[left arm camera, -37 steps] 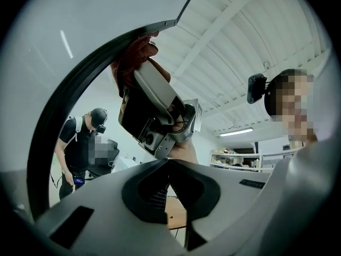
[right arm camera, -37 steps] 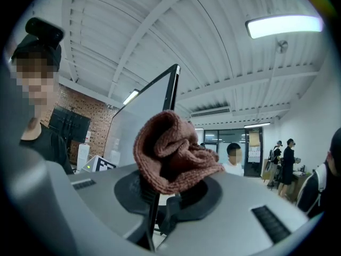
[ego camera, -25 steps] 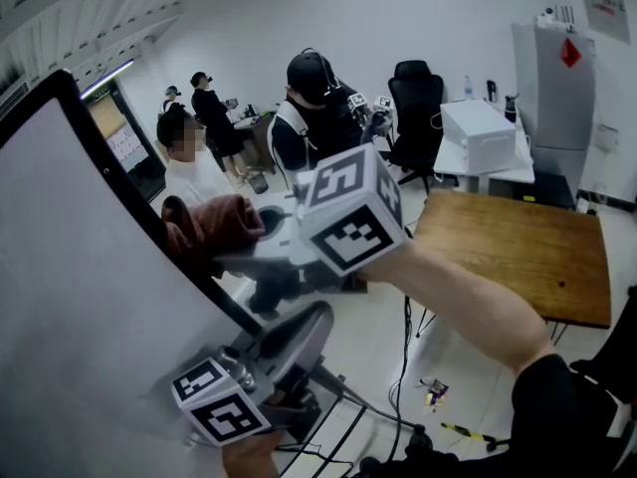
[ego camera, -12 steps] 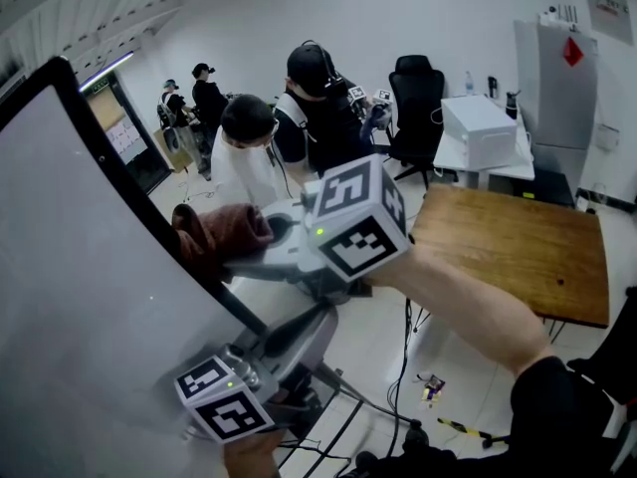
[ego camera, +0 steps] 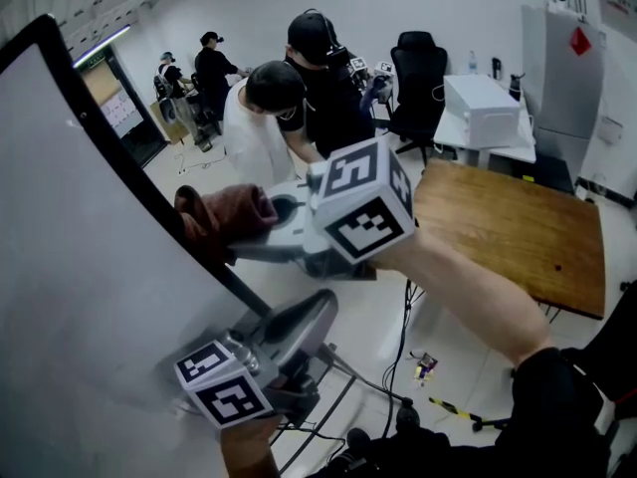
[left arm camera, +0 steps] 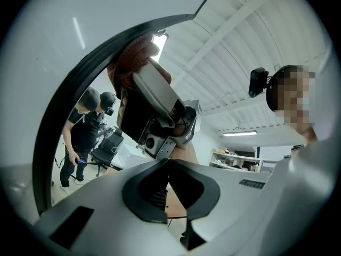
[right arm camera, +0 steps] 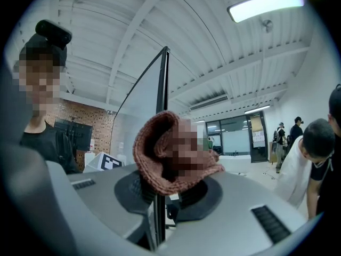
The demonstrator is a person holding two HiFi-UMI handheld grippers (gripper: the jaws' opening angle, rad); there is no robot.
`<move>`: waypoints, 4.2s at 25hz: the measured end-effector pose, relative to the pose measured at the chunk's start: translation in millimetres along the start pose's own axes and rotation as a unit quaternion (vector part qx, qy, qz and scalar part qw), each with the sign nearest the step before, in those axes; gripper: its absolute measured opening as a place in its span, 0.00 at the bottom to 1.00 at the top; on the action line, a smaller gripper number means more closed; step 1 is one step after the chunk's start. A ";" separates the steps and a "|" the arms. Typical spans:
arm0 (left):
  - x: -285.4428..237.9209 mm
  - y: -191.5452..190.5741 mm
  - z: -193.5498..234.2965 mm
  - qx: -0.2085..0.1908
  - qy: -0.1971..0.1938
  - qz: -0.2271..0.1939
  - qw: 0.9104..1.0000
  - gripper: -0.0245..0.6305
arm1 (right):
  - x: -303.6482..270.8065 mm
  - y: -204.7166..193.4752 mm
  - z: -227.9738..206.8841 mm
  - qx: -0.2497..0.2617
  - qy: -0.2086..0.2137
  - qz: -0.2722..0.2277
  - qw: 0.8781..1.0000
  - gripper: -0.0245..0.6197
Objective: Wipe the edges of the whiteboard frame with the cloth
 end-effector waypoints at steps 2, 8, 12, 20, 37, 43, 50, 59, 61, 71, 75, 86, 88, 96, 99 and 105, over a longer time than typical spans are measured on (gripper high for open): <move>8.0 -26.1 10.6 0.001 -0.001 -0.003 1.000 0.03 | -4.3 -26.7 7.5 -0.002 0.003 0.000 1.000 0.16; 12.8 -46.2 21.5 0.013 0.000 -0.002 1.000 0.03 | -6.2 -48.9 9.5 -0.014 0.003 0.001 1.000 0.16; 9.5 -34.9 28.0 0.021 0.002 0.003 1.000 0.03 | -6.7 -45.4 -2.0 -0.024 0.003 -0.001 1.000 0.16; 14.1 -44.2 39.8 0.022 0.001 0.011 1.000 0.03 | -9.5 -62.4 -3.8 -0.039 0.003 -0.006 0.999 0.16; 12.5 -50.0 47.2 0.060 -0.002 0.004 0.998 0.03 | -8.4 -72.9 -10.6 -0.069 0.005 -0.006 0.998 0.16; 11.4 -50.7 48.7 0.063 -0.006 0.007 0.998 0.03 | -7.7 -74.8 -12.0 -0.071 0.001 -0.005 0.997 0.16; 12.2 -46.4 42.6 0.061 -0.005 0.014 0.998 0.03 | -7.9 -73.8 -10.6 -0.074 -0.002 -0.003 0.997 0.16; 10.3 -46.3 42.3 0.064 -0.004 0.024 0.998 0.03 | -6.9 -78.5 -13.7 -0.081 -0.006 -0.001 0.997 0.16; 9.9 -46.4 42.2 0.067 -0.003 0.027 0.997 0.03 | -6.8 -79.9 -14.6 -0.083 -0.007 0.001 0.996 0.16; 9.4 -46.3 42.6 0.080 0.001 0.032 0.996 0.03 | -6.2 -87.7 -17.8 -0.097 -0.011 0.007 0.995 0.16; 9.6 -46.6 42.0 0.086 0.002 0.035 0.996 0.03 | -5.9 -90.4 -19.0 -0.101 -0.015 0.011 0.995 0.16; 11.2 -48.1 42.0 0.099 0.008 0.044 0.994 0.03 | -6.6 -90.6 -19.0 -0.052 -0.048 0.041 0.997 0.16; 10.7 -47.9 41.6 0.102 0.008 0.046 0.994 0.03 | -6.5 -91.0 -19.3 -0.045 -0.052 0.048 0.996 0.16; 10.4 -66.7 53.7 0.112 0.006 0.051 0.992 0.03 | -6.8 -119.5 -21.7 -0.030 -0.065 0.071 0.995 0.16; 9.2 -69.5 55.3 0.116 0.008 0.051 0.992 0.03 | -5.6 -126.0 -21.8 -0.028 -0.065 0.077 0.995 0.16; 18.7 -76.4 52.1 0.118 0.011 0.058 0.991 0.03 | -10.0 -132.6 -9.5 0.000 -0.078 0.101 0.992 0.16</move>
Point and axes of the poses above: the fingertips, and each gripper's own axes: x backward along the fingers, z to its left, y out of its top, the point moved 7 cm from there along x, backward along the fingers, and after that the axes turned 3 degrees about x, right-handed, at the moved point
